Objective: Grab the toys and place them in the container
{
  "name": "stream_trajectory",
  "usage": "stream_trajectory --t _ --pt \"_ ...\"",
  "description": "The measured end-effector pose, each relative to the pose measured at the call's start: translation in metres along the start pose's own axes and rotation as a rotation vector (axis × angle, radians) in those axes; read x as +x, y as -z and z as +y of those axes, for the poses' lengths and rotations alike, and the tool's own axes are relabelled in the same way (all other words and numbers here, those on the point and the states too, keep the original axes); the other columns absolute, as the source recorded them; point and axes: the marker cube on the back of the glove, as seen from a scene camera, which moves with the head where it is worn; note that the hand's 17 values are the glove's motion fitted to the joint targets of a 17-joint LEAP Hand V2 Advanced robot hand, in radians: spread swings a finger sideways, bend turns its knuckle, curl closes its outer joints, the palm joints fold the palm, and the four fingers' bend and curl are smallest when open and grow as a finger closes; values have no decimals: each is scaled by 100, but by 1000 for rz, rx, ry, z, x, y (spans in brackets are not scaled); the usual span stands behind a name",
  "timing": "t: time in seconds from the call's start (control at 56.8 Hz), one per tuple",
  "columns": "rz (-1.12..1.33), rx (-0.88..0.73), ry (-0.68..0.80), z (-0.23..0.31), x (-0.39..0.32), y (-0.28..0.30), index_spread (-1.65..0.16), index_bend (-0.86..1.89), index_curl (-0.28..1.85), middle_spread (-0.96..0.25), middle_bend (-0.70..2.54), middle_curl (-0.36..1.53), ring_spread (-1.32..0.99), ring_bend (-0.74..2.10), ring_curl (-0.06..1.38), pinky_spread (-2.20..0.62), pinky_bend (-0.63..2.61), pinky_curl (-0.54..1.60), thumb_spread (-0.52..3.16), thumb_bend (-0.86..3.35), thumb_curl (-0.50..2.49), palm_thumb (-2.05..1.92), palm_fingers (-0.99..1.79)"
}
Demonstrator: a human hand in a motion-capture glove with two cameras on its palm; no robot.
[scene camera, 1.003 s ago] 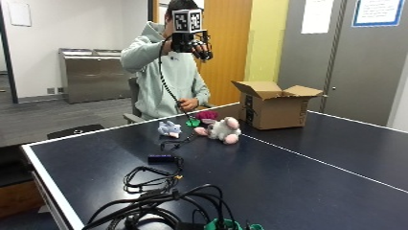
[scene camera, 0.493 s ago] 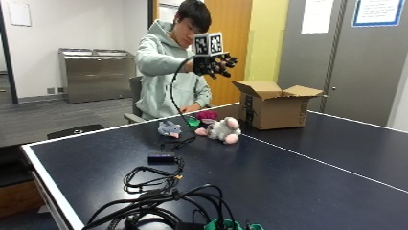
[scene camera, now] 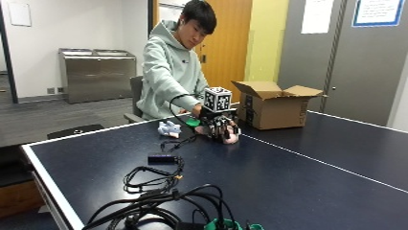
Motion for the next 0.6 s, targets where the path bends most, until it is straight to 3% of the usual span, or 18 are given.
stream_trajectory --t 0.07,0.229,0.317,0.422,0.598 --pt "-3 37 35 0 3 1 -27 7 5 3 21 18 -10 95 36 -21 124 37 132 10 30 25 53" --pt "34 14 94 10 -1 7 -27 8 2 -5 40 28 -28 119 48 -36 125 40 134 24 42 55 83" --pt "80 -92 129 17 -4 13 -27 15 1 -10 54 34 -33 122 50 -39 116 39 119 25 50 66 90" --pt "110 -354 178 39 -9 28 -27 20 1 -14 68 41 -36 121 51 -41 105 37 103 24 58 71 103" --pt "60 -336 206 34 9 119 -27 21 0 -19 72 48 -38 118 52 -42 99 38 83 24 70 75 105"
